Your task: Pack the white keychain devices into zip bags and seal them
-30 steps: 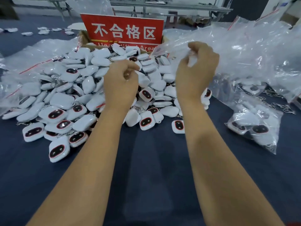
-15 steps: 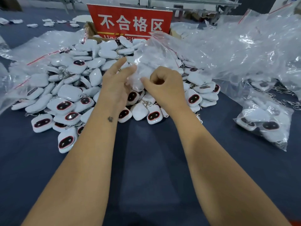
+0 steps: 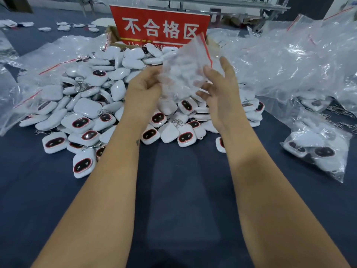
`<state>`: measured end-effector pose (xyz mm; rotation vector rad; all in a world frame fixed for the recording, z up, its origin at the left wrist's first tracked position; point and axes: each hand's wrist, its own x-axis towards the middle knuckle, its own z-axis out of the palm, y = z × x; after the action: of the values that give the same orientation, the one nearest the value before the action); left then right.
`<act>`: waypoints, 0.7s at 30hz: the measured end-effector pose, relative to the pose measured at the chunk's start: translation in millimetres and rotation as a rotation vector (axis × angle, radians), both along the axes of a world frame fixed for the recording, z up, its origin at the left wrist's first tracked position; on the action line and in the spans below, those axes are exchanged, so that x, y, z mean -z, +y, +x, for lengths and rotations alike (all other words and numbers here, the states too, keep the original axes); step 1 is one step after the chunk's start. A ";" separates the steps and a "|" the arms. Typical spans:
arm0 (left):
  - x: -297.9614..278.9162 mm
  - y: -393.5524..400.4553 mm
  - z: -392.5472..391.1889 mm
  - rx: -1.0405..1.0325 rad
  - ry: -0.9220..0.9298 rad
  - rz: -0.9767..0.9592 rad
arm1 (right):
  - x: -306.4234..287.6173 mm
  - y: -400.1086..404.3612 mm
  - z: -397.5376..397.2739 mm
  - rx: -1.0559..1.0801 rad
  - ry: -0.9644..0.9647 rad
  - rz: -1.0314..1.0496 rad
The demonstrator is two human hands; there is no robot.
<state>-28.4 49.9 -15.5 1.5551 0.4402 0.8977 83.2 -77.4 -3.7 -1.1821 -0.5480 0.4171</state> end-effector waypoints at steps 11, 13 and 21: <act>-7.5 -0.9 -9.9 -0.778 -0.303 0.189 | 2.6 4.2 3.4 0.226 0.065 -0.088; -7.2 -12.4 -6.2 -0.617 -0.319 0.364 | 0.7 7.4 -0.9 0.081 0.137 -0.031; 2.5 -36.9 11.5 -0.016 0.051 0.246 | 7.8 11.7 -12.9 0.067 -0.386 -0.296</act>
<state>-17.0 13.0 -18.0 1.8047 0.3893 0.9533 70.4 -65.7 -11.5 -1.5768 -0.7953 0.2151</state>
